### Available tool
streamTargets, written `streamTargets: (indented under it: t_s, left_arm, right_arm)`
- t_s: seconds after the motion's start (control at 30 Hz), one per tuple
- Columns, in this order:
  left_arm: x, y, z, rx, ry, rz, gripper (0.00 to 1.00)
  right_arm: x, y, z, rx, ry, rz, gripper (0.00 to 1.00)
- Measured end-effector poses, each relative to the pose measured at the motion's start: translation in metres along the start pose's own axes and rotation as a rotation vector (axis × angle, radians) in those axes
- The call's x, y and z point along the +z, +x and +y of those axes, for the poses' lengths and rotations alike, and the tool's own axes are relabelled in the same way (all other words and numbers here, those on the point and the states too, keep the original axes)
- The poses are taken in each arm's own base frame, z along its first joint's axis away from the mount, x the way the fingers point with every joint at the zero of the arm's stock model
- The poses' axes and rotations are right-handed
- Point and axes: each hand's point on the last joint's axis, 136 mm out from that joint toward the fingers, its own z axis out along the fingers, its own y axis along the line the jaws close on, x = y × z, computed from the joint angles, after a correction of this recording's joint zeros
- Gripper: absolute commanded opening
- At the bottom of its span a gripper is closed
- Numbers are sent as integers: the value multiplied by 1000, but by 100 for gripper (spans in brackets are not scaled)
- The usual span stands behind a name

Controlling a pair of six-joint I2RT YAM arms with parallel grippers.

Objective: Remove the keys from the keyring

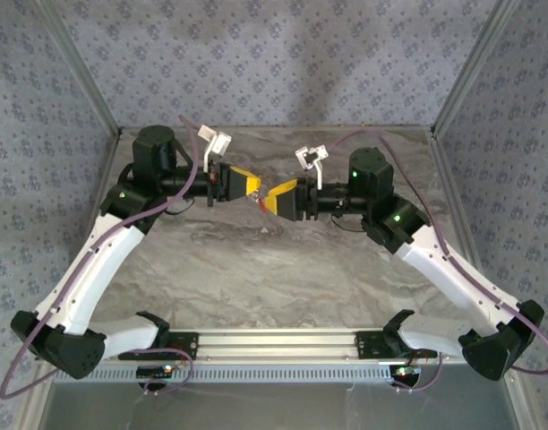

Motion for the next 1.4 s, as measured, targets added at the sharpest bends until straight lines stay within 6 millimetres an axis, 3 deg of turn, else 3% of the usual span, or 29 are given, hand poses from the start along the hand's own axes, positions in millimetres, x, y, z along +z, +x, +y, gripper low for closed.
streamTargets:
  t_s: [0.17, 0.57, 0.87, 1.1, 1.4]
  left_arm:
    - [3, 0, -4, 3, 13, 8, 0]
    - [3, 1, -6, 8, 20, 12, 0]
    - [3, 1, -6, 12, 19, 14, 0]
    - [3, 1, -6, 12, 19, 13, 0]
    - [3, 1, -3, 4, 5, 13, 0]
  right_arm:
    - [4, -2, 4, -33, -13, -11, 48]
    - [6, -8, -8, -53, 45, -45, 46]
    - [-4, -17, 7, -95, 29, -92, 46]
    - [-1, -16, 20, -99, -29, -87, 46]
    - [6, -10, 14, -86, -40, -78, 46]
